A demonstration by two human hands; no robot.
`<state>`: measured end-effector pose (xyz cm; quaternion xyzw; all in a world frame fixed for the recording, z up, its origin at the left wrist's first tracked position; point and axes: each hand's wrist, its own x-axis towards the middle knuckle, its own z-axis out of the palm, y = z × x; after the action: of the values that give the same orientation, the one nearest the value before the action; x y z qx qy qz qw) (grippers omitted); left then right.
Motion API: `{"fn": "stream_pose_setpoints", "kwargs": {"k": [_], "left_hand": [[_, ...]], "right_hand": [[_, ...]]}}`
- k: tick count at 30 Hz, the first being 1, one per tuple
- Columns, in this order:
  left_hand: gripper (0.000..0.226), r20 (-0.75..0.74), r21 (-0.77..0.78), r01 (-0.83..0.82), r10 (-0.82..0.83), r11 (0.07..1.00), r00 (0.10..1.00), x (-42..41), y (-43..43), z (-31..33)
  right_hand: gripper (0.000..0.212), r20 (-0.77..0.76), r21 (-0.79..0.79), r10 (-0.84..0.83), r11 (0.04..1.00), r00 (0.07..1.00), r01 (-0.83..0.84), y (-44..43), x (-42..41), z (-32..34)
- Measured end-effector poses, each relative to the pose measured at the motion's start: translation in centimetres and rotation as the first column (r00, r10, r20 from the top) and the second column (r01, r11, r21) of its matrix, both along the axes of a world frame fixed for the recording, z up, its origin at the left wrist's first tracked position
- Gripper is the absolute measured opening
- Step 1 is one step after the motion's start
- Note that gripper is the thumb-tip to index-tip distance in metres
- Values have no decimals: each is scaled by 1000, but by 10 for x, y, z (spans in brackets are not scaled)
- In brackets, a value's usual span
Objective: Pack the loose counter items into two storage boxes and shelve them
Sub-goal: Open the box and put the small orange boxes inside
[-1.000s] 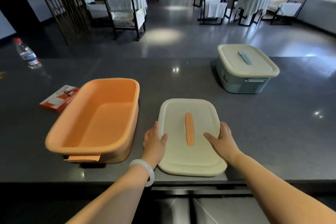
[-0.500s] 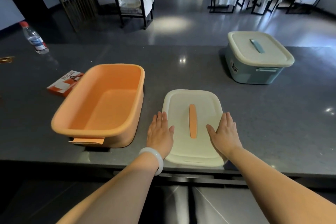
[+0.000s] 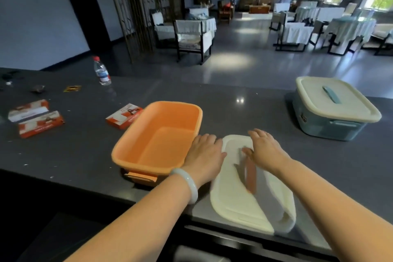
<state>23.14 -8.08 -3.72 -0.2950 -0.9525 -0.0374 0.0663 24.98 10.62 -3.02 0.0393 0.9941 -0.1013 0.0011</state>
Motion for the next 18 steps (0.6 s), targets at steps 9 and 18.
{"fn": "stream_pose_setpoints", "kwargs": {"k": [9, 18], "left_hand": [[45, -126, -232, -385, 365, 893, 923, -15, -149, 49], [47, -76, -281, -570, 575, 772, 815, -5, -282, 41]], "right_hand": [[64, 22, 184, 450, 876, 893, -446, -126, -59, 61], [60, 45, 202, 632, 753, 774, -626, -261, -86, 57]]}}
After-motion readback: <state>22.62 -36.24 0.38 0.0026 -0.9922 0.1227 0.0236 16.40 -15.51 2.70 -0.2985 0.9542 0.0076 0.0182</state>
